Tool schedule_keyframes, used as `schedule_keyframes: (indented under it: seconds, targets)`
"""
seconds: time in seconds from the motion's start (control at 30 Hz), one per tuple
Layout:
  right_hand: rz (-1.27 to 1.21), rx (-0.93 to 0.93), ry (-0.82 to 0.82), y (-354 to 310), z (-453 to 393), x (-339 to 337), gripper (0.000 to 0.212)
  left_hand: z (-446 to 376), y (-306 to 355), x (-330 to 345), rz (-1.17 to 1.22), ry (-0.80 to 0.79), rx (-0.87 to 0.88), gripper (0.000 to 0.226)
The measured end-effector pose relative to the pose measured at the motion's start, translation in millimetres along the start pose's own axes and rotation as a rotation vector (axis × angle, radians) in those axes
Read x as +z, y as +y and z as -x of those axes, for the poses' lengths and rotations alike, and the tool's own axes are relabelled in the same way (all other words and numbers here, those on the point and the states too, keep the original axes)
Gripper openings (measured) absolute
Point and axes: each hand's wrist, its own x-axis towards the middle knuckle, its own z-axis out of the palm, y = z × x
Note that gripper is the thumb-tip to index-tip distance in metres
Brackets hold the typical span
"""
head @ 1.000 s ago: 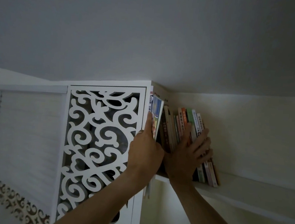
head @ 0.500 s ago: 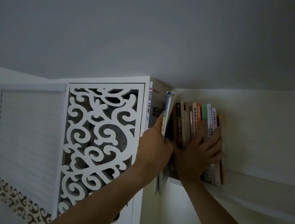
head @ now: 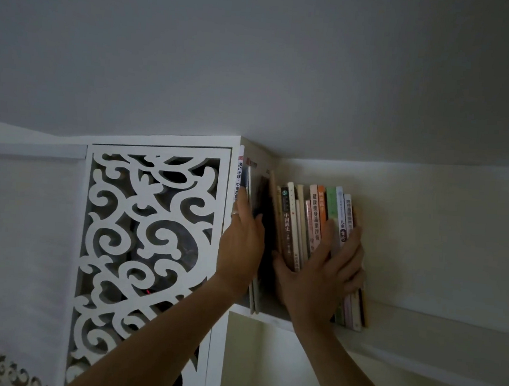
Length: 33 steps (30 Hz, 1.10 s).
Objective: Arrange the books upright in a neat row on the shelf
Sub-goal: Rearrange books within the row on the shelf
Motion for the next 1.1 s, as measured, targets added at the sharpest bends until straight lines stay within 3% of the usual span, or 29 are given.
schedule_keyframes:
  seconds: [0.17,0.33,0.5,0.63,0.73,0.87,1.0,1.1]
  targets:
    - [0.001,-0.012,0.0,0,1,1,0.117,-7,-16,17,0.007,-0.065,0.114,0.064]
    - [0.024,-0.031,-0.021,1,0,2,0.117,-11,-25,36,-0.176,-0.024,0.192,0.085]
    - [0.06,-0.127,-0.105,9,2,-7,0.116,4,-24,34,0.235,-0.065,0.061,0.068]
    - [-0.026,-0.281,-0.192,35,-11,-25,0.114,28,-41,41,0.298,-0.072,0.124,0.073]
    - [-0.08,-0.162,-0.25,57,-24,-40,0.125,35,-50,48,0.233,0.001,0.18,0.075]
    - [-0.338,0.126,-0.683,75,-26,-45,0.128,34,-54,53,0.071,-0.026,0.272,0.076]
    - [-0.261,0.082,-0.653,73,-23,-38,0.117,35,-56,56,-0.029,-0.009,0.273,0.093]
    - [-0.207,0.04,-0.607,66,-24,-34,0.105,37,-51,51,0.06,0.016,0.259,0.077]
